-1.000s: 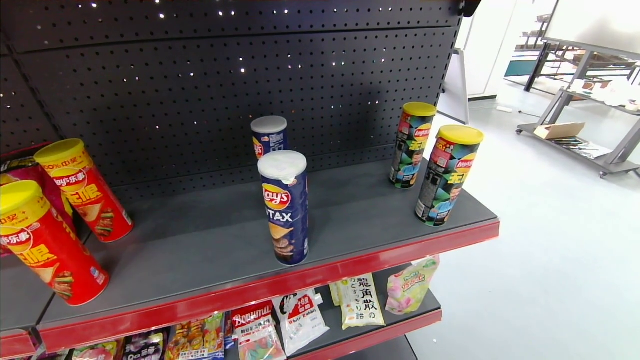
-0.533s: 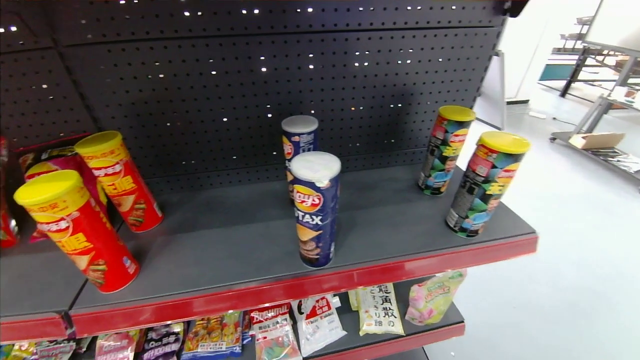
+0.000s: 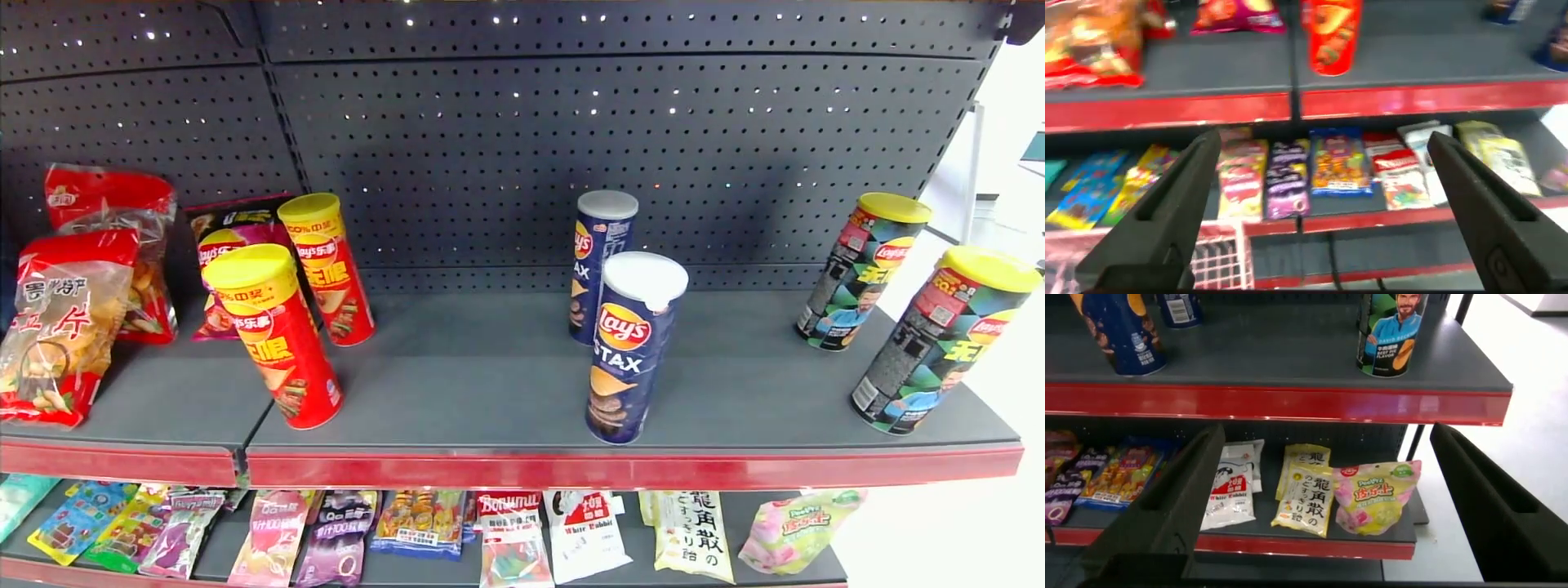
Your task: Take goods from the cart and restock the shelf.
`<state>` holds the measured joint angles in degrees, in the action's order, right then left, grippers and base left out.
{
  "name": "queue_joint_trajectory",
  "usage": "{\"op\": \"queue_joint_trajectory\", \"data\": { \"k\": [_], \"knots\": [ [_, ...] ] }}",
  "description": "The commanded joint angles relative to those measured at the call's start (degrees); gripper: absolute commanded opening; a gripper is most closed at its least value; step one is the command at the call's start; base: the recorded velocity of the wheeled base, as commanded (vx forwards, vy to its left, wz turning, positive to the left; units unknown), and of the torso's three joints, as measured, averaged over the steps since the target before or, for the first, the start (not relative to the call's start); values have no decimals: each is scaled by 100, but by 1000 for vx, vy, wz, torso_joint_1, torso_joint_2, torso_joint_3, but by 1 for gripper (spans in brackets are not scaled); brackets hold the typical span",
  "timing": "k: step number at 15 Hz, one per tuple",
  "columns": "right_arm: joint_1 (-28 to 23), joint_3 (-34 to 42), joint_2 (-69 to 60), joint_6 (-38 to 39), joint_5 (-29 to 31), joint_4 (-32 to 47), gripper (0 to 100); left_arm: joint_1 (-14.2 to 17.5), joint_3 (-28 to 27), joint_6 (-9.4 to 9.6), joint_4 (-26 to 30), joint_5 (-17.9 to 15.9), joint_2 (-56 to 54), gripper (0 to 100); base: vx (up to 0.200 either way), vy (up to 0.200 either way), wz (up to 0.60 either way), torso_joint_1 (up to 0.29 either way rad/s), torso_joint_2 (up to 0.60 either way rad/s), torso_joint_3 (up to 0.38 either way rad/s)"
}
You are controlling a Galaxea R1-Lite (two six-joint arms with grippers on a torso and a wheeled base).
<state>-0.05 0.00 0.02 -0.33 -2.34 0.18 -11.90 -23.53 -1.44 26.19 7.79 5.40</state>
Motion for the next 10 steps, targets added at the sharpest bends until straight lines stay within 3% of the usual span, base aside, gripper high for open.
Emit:
{"op": "queue_joint_trajectory", "data": {
  "k": [1,3,4,6,7,8,9,10],
  "knots": [
    [-4,0,-2,-2,-3,-1,100,671,147,-6,45,38,119,100,0,0,0,0,0,0],
    [-4,0,-2,-2,-3,-1,100,961,551,-14,-43,30,-136,100,0,0,0,0,0,0],
    [-4,0,-2,-2,-3,-1,100,988,806,-173,-377,12,-171,100,0,0,0,0,0,0],
    [-4,0,-2,-11,-3,-1,100,1005,1623,-419,-1564,-278,-180,100,0,0,0,0,0,0],
    [5,0,-2,-37,-12,-1,100,1023,2309,-445,-2733,-410,-206,100,0,0,0,0,0,0],
    [5,0,-2,-37,-21,-1,100,1032,2353,-410,-2909,-726,-215,100,0,0,0,0,0,0],
    [5,0,-2,-46,-30,-1,100,1032,2353,-252,-2838,-911,-224,100,0,0,0,0,0,0],
    [5,0,-2,-90,-65,-1,100,1093,2353,-199,-2838,-946,-312,100,0,0,0,0,0,0]
  ]
}}
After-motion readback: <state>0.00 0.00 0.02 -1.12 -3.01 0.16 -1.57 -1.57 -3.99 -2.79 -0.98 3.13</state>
